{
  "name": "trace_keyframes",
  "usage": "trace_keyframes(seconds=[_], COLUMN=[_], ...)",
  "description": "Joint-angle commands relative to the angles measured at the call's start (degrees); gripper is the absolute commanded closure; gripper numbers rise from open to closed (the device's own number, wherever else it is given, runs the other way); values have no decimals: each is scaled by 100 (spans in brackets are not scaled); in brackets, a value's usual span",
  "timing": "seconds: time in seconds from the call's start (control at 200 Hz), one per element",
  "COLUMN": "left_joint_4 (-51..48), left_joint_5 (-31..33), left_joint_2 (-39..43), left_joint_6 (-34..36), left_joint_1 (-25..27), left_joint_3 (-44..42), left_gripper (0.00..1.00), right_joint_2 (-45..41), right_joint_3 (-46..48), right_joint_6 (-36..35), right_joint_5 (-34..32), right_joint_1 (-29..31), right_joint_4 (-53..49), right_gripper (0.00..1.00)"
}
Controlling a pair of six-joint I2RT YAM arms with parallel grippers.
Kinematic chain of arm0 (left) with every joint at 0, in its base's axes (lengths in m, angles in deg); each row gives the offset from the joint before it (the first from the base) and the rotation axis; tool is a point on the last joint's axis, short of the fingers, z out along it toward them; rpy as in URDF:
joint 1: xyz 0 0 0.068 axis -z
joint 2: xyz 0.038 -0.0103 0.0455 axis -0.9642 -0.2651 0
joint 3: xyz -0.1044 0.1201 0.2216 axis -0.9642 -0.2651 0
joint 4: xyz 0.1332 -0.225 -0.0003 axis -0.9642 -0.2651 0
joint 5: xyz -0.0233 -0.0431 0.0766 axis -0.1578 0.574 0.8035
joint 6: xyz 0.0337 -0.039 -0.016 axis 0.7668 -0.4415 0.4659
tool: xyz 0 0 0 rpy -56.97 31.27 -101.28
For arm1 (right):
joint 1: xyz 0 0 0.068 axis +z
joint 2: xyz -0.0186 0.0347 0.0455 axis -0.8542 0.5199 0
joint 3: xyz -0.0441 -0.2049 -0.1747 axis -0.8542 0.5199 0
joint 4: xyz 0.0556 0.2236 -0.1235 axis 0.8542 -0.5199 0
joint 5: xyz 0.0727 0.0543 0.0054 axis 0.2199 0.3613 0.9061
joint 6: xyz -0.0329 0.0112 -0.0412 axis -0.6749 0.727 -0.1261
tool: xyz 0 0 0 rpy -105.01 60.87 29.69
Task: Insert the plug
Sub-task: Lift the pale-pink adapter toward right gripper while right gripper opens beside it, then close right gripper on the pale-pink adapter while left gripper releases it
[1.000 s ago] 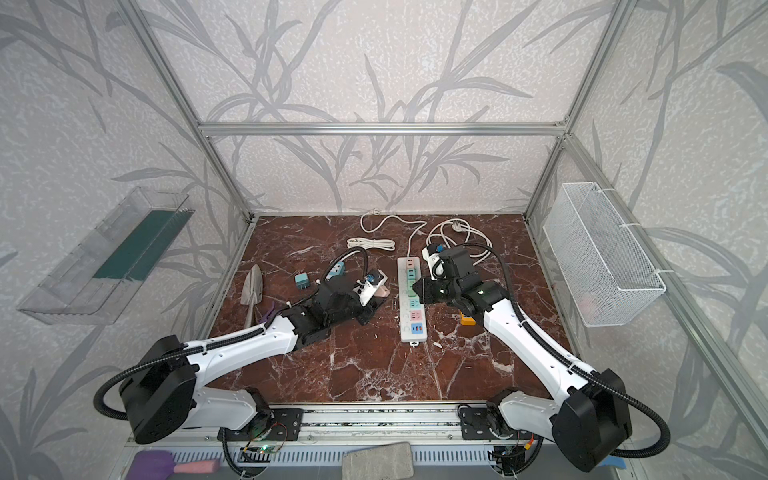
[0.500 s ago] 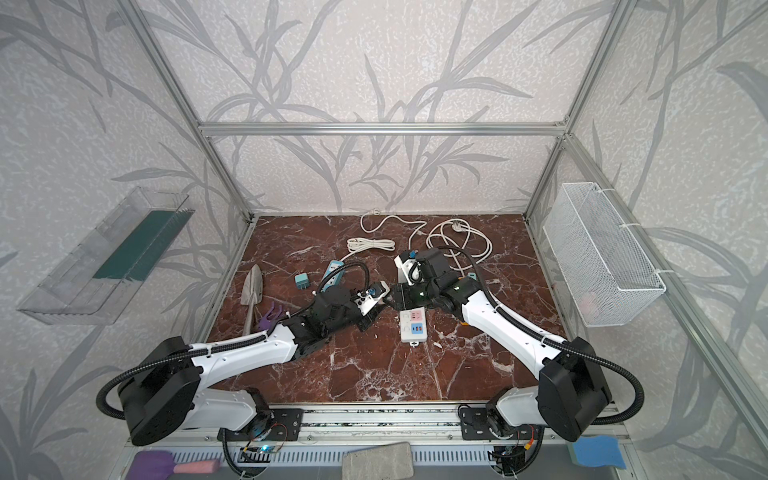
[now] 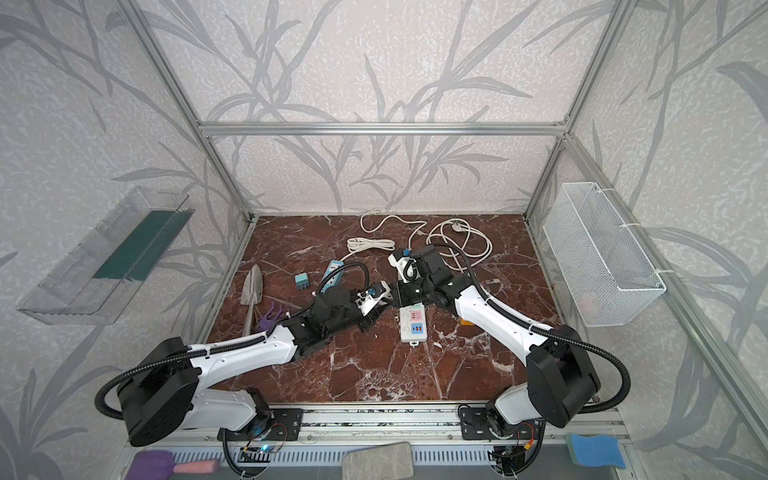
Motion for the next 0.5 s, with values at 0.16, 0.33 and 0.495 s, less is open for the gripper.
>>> trace_keyframes(seconds=[0.16,0.33,0.495], left_joint_4=[867,-1666,-2200], left_joint_5=[2291,3747,1733], left_joint_2=[274,206,35], left_joint_6=[-721,-3166,-5029], left_joint_1=[54,-481,-1510], left_joint_3=[133,1122,1296], left_gripper=[19,11,12], right_joint_2=[-645,-1020,-948], right_joint_3=[-249,-50,250], right_joint_6=[-150,-377,-216], right_joint_5=[-2324,-3425,-3602], right_joint_1=[11,27,34], right_joint_4=[-863,-1219,-1226], right_gripper=[100,100,100])
